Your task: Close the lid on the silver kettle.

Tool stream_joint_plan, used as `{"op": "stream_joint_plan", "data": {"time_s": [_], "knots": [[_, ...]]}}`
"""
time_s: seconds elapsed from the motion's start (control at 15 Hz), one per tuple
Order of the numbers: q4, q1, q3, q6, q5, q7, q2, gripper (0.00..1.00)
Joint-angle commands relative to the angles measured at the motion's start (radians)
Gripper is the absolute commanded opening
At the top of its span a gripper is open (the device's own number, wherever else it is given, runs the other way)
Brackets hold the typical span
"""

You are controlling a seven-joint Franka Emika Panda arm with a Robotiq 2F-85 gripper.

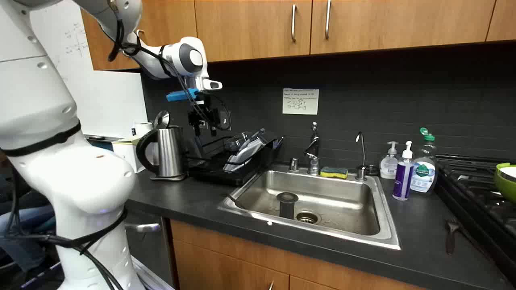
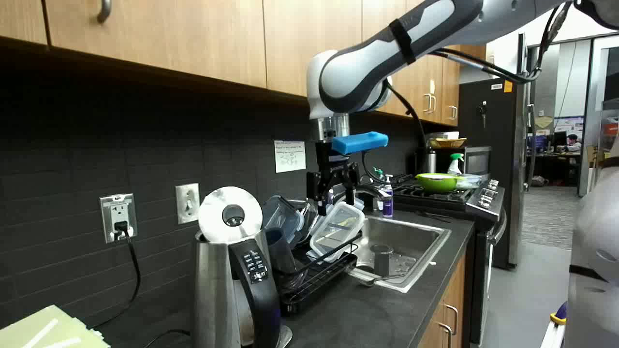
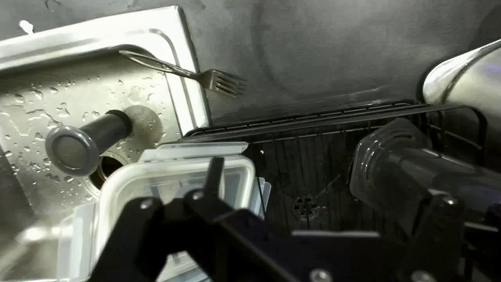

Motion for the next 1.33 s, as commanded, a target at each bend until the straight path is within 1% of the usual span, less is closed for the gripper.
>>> {"op": "stream_joint_plan", "data": {"time_s": [0.0,0.67,1.27], "knots": [[0.002,0.022,-0.021,-0.002,-0.006,0.005,0.002,1.0],[-0.007,0.051,-0.02,-0.026,0.018,0.004,-0.015,1.0],[0.024,0.113,0.003,-0.081,0.049,-0.001,-0.031,1.0]]}}
